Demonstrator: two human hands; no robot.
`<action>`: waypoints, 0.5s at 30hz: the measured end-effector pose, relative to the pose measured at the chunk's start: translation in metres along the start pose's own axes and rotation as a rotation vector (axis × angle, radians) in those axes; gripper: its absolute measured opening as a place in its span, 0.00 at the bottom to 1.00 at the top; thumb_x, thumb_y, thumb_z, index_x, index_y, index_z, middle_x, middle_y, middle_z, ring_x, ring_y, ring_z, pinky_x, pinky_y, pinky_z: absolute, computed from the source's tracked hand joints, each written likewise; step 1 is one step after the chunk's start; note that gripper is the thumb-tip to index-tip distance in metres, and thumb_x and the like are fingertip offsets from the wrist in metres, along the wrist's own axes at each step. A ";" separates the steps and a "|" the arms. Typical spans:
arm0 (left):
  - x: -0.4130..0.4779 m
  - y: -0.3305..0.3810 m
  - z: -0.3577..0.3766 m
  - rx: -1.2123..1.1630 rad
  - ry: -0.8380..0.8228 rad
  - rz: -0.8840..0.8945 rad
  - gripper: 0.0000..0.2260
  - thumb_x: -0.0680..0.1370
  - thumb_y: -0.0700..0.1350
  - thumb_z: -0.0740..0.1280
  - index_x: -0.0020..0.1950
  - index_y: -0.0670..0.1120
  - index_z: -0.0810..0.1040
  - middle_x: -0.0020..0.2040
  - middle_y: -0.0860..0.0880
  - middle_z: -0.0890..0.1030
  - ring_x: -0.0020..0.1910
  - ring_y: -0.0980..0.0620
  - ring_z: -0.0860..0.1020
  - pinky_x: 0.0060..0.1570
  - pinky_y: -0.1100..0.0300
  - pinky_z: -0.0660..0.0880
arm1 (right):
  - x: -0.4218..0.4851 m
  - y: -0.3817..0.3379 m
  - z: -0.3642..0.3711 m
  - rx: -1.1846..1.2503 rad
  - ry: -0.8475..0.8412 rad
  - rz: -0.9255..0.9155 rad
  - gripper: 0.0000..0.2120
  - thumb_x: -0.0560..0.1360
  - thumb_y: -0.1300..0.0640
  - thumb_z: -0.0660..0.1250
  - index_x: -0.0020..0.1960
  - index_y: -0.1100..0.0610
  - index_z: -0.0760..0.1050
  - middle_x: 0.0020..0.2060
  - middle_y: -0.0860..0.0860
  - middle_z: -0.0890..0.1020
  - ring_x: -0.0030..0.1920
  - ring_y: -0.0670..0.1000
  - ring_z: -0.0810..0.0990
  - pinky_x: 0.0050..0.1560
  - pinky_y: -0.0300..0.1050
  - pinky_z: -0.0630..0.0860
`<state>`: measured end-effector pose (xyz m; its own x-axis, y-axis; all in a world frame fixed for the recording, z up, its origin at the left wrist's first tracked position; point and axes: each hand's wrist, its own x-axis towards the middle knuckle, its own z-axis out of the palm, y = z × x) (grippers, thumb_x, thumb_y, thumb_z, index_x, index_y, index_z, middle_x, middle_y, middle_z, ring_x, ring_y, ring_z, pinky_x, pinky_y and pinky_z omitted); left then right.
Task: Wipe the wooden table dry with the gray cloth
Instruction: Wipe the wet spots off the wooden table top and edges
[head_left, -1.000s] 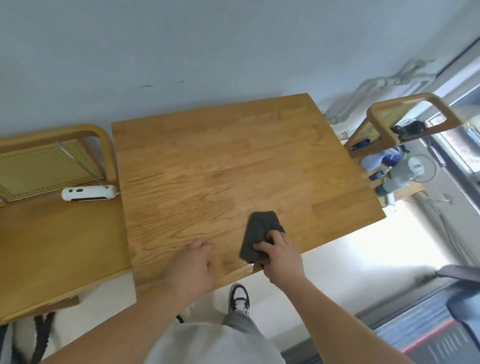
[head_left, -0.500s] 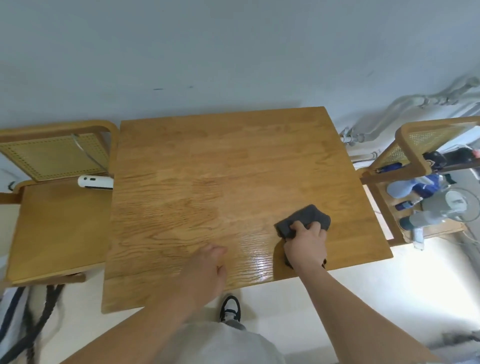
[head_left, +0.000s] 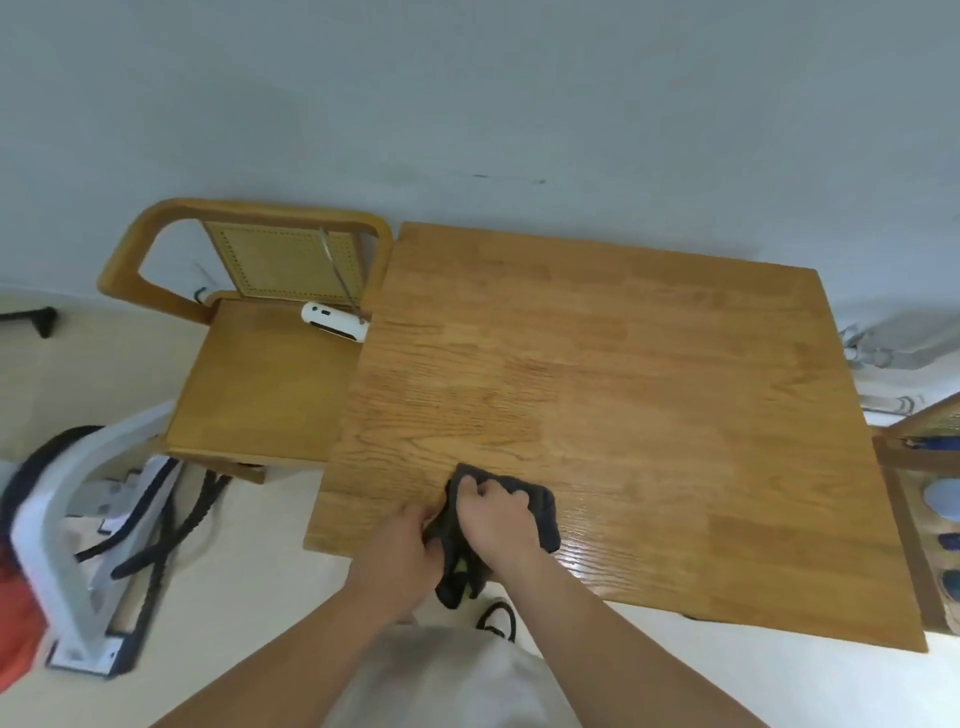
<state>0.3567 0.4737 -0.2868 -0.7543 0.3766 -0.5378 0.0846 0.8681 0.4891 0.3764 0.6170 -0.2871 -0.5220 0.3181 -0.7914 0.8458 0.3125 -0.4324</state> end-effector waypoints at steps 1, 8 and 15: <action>-0.001 -0.007 -0.004 -0.002 0.055 -0.018 0.12 0.79 0.45 0.66 0.63 0.51 0.77 0.58 0.52 0.75 0.55 0.49 0.78 0.52 0.57 0.76 | -0.001 -0.013 0.003 0.060 -0.064 0.012 0.33 0.81 0.37 0.44 0.77 0.54 0.67 0.76 0.62 0.66 0.74 0.66 0.64 0.67 0.55 0.66; -0.001 -0.043 -0.027 0.236 0.178 -0.046 0.26 0.78 0.49 0.64 0.77 0.56 0.66 0.75 0.50 0.67 0.71 0.46 0.67 0.63 0.50 0.75 | -0.005 -0.064 0.037 0.755 -0.503 0.143 0.40 0.77 0.27 0.56 0.78 0.52 0.67 0.68 0.55 0.77 0.65 0.57 0.80 0.69 0.56 0.76; 0.014 -0.052 -0.021 0.310 -0.038 -0.130 0.32 0.84 0.62 0.51 0.84 0.52 0.48 0.85 0.45 0.40 0.83 0.40 0.43 0.77 0.37 0.58 | 0.001 -0.066 0.010 0.358 0.090 -0.129 0.13 0.84 0.42 0.58 0.50 0.48 0.77 0.44 0.57 0.86 0.39 0.55 0.84 0.44 0.56 0.85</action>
<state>0.3282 0.4268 -0.3049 -0.7477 0.2626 -0.6099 0.1874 0.9646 0.1855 0.3213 0.5880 -0.2634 -0.6204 0.3792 -0.6865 0.7493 0.0278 -0.6617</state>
